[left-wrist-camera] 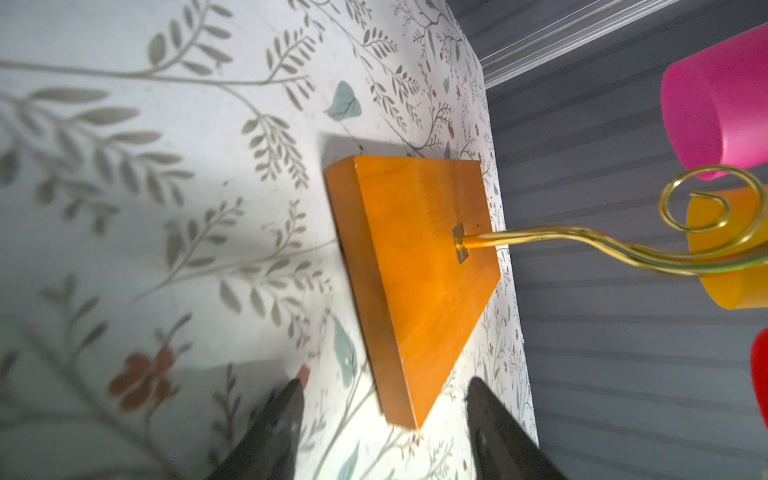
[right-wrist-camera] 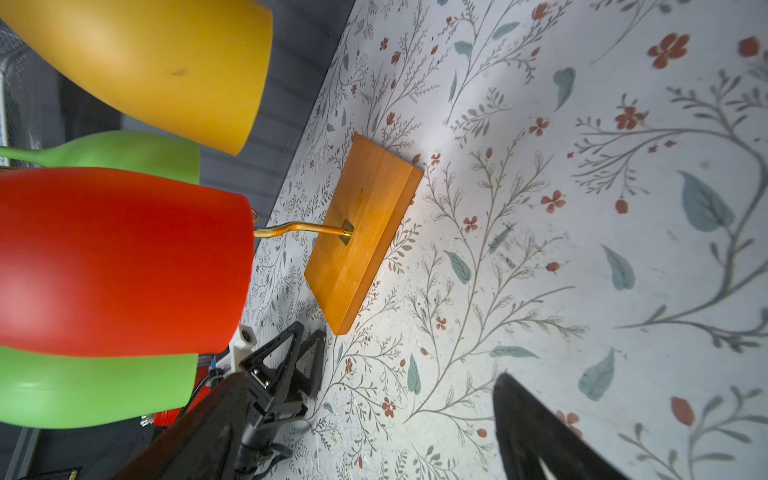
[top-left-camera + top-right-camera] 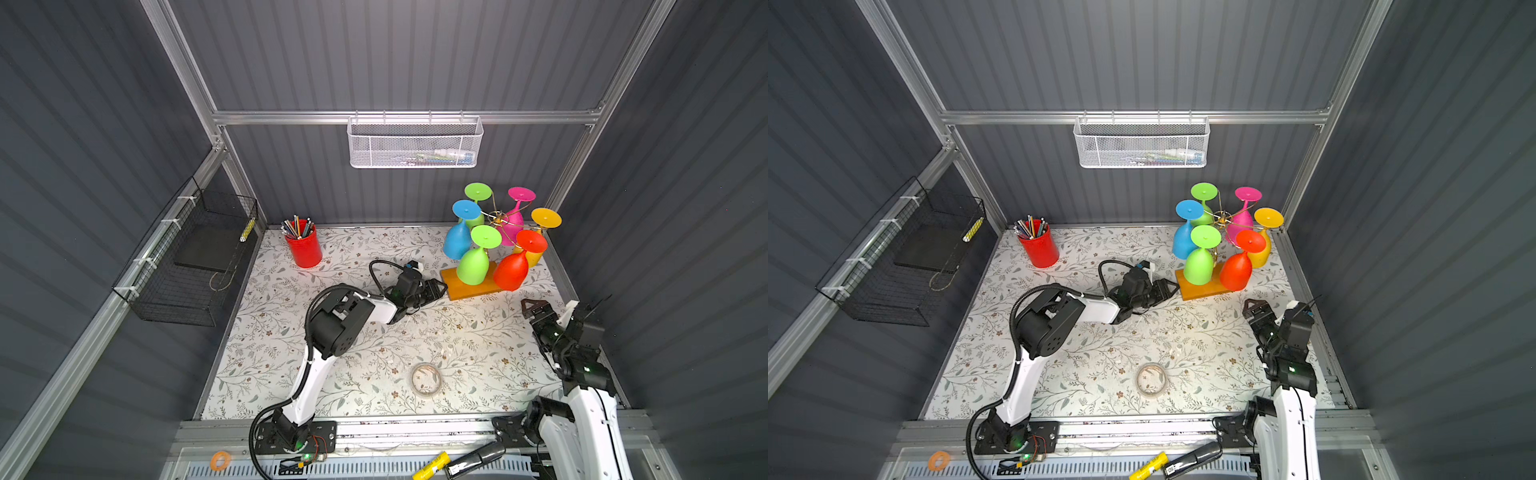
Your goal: Take the wine glass off the wine glass rack
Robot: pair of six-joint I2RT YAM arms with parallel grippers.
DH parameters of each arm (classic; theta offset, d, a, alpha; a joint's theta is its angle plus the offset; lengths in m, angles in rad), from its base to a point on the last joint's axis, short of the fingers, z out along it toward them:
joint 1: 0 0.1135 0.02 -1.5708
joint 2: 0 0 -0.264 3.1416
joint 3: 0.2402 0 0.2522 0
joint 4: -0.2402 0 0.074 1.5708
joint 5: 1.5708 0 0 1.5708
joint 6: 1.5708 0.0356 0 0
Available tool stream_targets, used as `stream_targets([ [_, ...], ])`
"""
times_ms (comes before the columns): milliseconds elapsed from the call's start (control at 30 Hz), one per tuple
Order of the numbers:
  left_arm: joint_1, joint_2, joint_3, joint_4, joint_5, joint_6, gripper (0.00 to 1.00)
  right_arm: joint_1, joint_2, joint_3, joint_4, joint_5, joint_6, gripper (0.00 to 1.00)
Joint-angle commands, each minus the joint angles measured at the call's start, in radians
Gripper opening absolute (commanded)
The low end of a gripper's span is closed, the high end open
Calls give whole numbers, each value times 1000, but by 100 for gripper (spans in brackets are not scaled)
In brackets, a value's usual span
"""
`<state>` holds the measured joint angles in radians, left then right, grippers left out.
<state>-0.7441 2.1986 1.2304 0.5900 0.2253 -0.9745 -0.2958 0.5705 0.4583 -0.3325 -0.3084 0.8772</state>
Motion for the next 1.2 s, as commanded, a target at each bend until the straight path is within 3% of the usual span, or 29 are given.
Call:
stream_targets([
  [0,15,-95,-88,-62,-16,75,70,-15,-31,77,-86,48,-21,92],
  [200,35,-298,-254,-137,-45,181,79,-53,-63,231,-186,71,-75,92],
  [333,36,-470,-323,-247,-81,300,82,-66,-47,359,-215,27,-93,90],
  [667,34,-919,-183,-790,-239,631,85,-69,62,535,-108,-191,-13,81],
  [833,32,-974,-43,-955,-291,727,85,-80,139,594,-62,-290,26,76],
  [1000,31,-950,93,-1047,-265,805,85,-101,185,602,14,-353,69,65],
  [1167,30,-959,64,-952,-193,890,86,-121,221,554,103,-402,141,51],
])
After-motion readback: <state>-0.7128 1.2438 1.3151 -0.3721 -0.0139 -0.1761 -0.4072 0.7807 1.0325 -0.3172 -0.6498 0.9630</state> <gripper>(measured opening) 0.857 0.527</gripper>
